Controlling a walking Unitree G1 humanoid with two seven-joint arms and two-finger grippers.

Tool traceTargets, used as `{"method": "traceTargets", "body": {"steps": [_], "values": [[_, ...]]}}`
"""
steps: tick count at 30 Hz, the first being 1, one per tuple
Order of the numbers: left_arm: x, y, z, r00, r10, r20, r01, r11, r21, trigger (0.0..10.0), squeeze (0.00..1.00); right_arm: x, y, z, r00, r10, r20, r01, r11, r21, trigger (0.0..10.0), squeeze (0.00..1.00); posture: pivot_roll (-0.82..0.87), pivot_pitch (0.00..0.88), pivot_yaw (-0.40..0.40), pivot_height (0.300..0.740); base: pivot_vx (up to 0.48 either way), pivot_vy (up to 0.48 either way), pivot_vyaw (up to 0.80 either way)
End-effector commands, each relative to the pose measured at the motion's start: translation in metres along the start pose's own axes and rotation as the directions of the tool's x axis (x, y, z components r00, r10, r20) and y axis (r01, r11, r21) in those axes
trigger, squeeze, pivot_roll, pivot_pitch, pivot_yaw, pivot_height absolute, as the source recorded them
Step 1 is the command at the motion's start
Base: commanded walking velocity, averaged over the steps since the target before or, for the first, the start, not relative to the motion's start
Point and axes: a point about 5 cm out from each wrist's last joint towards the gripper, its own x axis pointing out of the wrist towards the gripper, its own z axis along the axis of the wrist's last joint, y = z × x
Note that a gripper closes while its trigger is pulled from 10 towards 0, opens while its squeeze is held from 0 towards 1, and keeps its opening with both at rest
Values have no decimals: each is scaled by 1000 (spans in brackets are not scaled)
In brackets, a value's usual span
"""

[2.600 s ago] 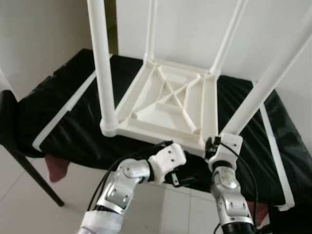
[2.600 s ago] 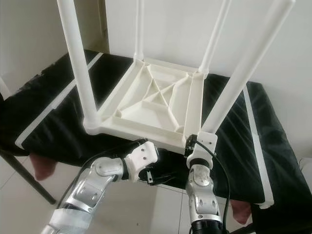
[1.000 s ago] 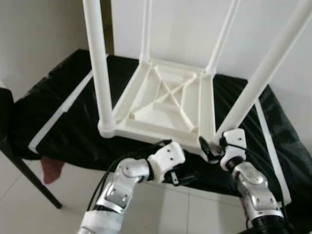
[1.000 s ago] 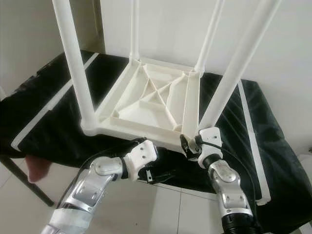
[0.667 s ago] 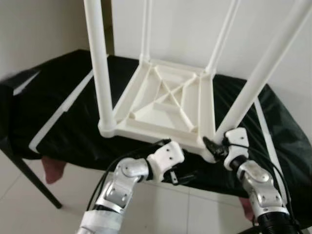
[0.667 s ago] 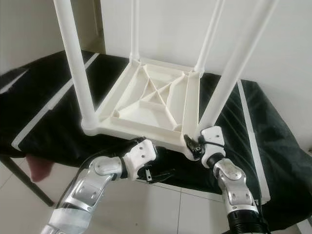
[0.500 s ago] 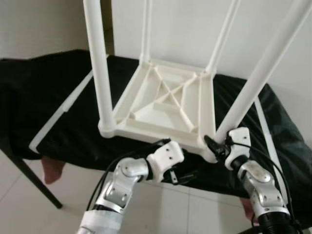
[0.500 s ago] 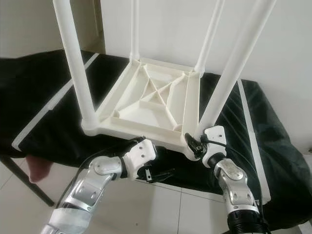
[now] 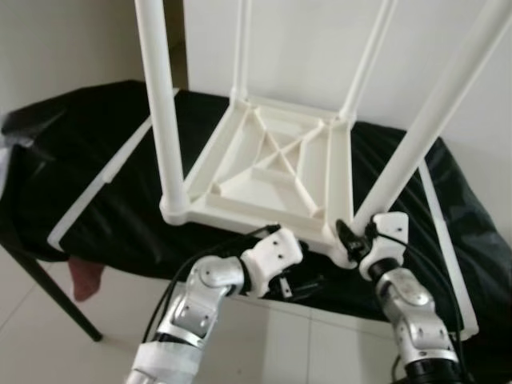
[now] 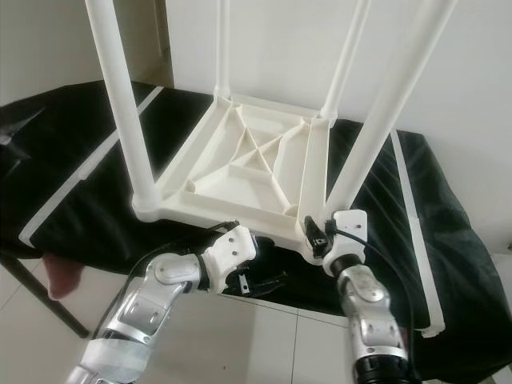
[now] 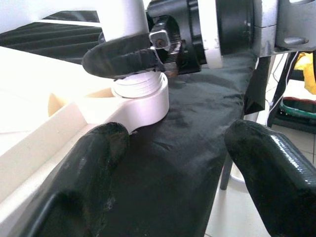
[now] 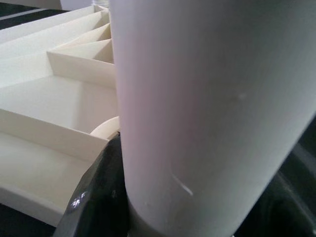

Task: Building children table

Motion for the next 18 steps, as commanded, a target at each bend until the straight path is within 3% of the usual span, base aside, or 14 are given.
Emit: {"method": "traceTargets", "body": {"steps": [1, 5, 6, 9, 11, 13, 18], "values": [[2, 3, -2, 991, 137, -11, -137, 991, -9, 10000, 0, -6, -5, -6, 991, -134, -28, 133, 990, -36, 10000, 0, 45, 0, -89, 740, 0, 0, 0], [2, 3, -3, 991, 134, -11, -134, 991, -9, 10000, 0, -8, -2, -7, 981, -193, -26, 192, 981, -38, 10000, 0, 44, 0, -89, 740, 0, 0, 0], [3, 3, -3, 992, 129, -12, -129, 992, -6, 10000, 0, -12, -1, -9, 958, -284, -36, 284, 959, -28, 10000, 0, 44, 0, -91, 740, 0, 0, 0], [3, 3, -3, 992, 127, -12, -127, 992, -6, 10000, 0, -14, -1, -9, 939, -342, -38, 341, 940, -24, 10000, 0, 44, 0, -93, 740, 0, 0, 0], [4, 2, -2, 992, 127, -9, -127, 992, -5, 10000, 0, -15, 5, -7, 894, -446, -37, 447, 895, 9, 10000, 0, 47, 0, -95, 740, 0, 0, 0], [5, 1, -2, 992, 124, -7, -125, 992, -5, 10000, 0, -16, 11, -7, 873, -485, -46, 486, 873, 35, 10000, 0, 49, 0, -96, 740, 0, 0, 0], [5, 0, -3, 992, 122, -8, -122, 992, -6, 10000, 0, -16, 8, -7, 874, -483, -43, 485, 874, 37, 10000, 0, 49, 0, -99, 740, 0, 0, 0]]}}
